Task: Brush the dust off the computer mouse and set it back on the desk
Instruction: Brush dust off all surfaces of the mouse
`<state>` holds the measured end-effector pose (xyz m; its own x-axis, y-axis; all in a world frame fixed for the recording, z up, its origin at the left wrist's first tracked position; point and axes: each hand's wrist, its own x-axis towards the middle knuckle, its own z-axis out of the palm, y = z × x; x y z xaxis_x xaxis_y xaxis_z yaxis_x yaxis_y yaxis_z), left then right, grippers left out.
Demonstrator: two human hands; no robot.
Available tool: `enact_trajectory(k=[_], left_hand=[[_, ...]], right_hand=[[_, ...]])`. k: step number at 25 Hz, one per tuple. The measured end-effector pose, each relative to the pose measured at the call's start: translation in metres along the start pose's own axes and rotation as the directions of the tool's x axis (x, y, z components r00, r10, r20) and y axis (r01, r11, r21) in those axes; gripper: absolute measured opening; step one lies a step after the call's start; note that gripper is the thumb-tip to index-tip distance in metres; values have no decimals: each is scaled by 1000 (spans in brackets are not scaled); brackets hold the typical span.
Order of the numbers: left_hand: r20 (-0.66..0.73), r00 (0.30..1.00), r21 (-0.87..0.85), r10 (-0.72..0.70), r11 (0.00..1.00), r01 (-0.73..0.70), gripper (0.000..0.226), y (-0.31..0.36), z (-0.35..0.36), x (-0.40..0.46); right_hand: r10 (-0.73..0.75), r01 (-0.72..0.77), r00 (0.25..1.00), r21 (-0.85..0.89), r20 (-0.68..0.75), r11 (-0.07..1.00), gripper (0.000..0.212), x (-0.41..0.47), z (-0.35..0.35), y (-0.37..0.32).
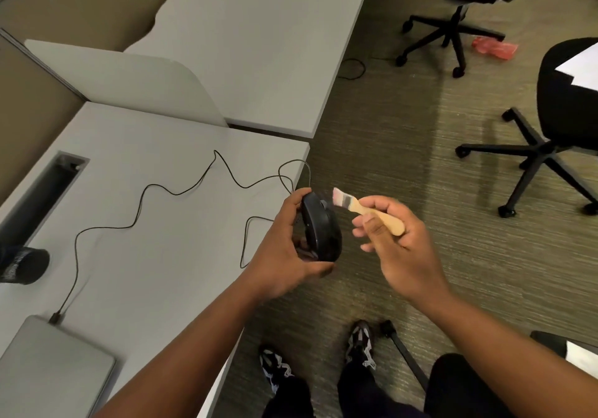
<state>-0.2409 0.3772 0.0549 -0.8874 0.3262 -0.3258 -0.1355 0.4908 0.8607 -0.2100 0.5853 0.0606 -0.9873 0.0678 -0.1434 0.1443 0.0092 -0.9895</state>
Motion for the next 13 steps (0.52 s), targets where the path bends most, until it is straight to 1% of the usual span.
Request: enact_trajectory(k=[2,4,5,8,10,13], left_hand=[[-10,1000,63,-1,998,1,122,-1,-1,1],[-9,1000,129,-5,992,6,122,0,0,1],[-7,1000,151,-4,989,5,122,0,0,1],[-13,1000,198,-13,980,15,123,0,2,2],[-14,1000,225,-23,974,26,123,1,3,2],[-37,999,273,-26,961,36,121,3,5,1]], right_hand=[[-31,31,999,19,-6,999,18,4,-6,-11],[-42,40,998,22,55,999,16,9,-10,-24],[-41,42,994,-8,103,999,16,12,-11,-30],[-38,91,969,-208,243,974,16,23,-9,-43],[-43,131,954,-286,296,949,14,28,-6,-49],[-54,179,939,-350,340,920,13,28,-1,-53]])
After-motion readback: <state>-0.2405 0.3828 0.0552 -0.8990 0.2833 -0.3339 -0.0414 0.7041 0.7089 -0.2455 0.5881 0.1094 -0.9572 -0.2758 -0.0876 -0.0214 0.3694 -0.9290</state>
